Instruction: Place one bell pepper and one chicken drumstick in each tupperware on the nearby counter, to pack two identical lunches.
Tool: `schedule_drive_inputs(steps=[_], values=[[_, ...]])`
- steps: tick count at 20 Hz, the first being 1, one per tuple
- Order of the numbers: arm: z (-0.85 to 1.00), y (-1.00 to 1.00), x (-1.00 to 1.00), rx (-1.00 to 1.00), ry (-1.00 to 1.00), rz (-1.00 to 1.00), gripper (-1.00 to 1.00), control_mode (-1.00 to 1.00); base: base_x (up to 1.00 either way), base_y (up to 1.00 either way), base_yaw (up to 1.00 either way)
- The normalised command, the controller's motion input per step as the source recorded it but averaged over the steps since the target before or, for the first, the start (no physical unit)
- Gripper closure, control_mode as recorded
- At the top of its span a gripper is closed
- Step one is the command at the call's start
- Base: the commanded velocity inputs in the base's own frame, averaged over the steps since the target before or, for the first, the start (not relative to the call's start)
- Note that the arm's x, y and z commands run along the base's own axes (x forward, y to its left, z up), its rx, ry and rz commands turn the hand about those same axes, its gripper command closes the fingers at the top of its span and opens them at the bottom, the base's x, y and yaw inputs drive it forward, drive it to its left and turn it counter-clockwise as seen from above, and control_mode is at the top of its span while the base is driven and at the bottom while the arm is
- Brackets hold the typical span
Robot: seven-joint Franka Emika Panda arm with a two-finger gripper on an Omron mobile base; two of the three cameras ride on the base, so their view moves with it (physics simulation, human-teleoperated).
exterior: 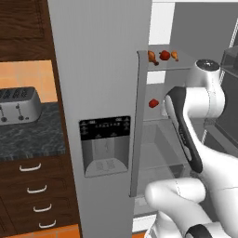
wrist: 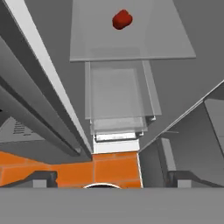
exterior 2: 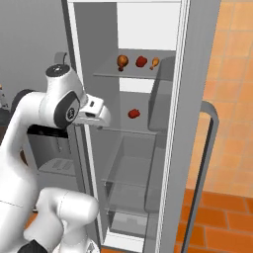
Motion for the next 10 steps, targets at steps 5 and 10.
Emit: schedule_drive_inputs(steps=[5, 10], values=[[0.01, -0.66, 0.96, 0.08, -0.03, 0.01, -1.0, -1.0, 0.0, 0.0, 0.0], [-0.34, -0.3, 1.0, 0.02, 0.01, 0.11, -1.0, -1.0, 0.0, 0.0, 0.0]])
